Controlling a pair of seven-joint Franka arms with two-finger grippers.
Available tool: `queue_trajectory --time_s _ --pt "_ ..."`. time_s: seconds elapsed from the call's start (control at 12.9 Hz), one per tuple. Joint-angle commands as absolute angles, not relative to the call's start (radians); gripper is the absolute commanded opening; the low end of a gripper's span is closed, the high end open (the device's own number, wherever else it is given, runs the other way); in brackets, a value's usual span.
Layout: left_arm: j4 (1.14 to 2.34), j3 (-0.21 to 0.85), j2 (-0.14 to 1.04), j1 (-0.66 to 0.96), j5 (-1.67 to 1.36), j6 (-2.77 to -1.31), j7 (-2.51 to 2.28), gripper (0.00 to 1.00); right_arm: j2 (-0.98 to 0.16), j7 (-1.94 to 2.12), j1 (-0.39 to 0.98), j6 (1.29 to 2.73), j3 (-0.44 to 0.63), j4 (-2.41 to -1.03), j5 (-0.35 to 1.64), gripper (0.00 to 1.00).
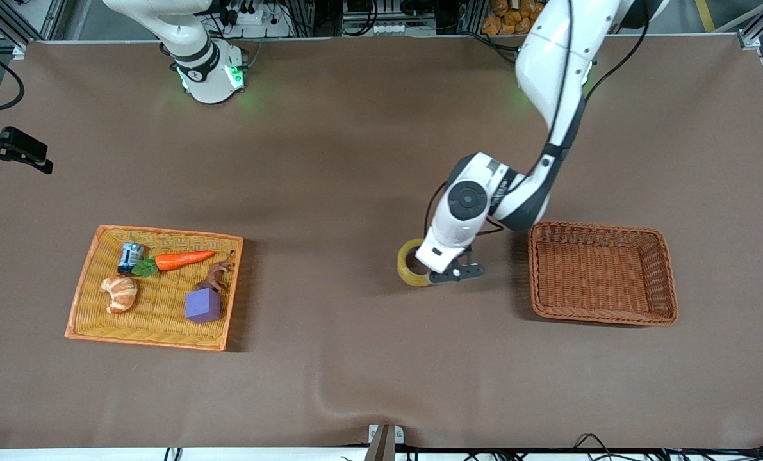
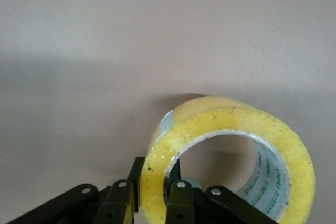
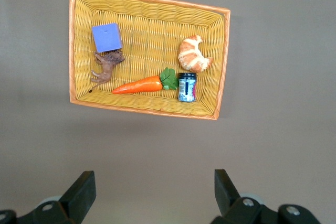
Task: Transfer tape with both arms
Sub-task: 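Carry the tape with the left gripper into the wicker basket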
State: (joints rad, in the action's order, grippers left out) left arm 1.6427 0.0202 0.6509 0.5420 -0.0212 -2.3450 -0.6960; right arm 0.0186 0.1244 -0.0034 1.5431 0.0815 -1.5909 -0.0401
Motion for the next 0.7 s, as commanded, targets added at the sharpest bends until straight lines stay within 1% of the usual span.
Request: queue_trajectory --time_s 0.0,0.16,0.31,0.47,0.62 --pt "1.674 0.026 0.481 0.419 -0.023 -2.180 -0.574 0.00 0.021 0.103 0.002 1.532 0.078 -1.591 -0.038 1.00" --pt "1.674 0.028 0.428 0.303 -0.037 -2.102 -0.398 0.00 0.020 0.069 0.003 1.520 0.077 -1.591 -0.037 1.00" --pt "1.674 0.028 0.408 0.202 -0.037 -2.054 -0.248 0.00 0.018 0.067 0.006 1.519 0.074 -1.591 -0.034 1.00" --pt "1.680 0.026 0.420 0.102 -0.038 -2.052 -0.094 0.00 0.017 0.069 0.009 1.526 0.072 -1.588 -0.034 1.00" --pt "1.680 0.029 0.460 -0.007 -0.037 -2.071 -0.005 0.00 0.012 0.071 0.003 1.532 0.074 -1.583 -0.031 1.00"
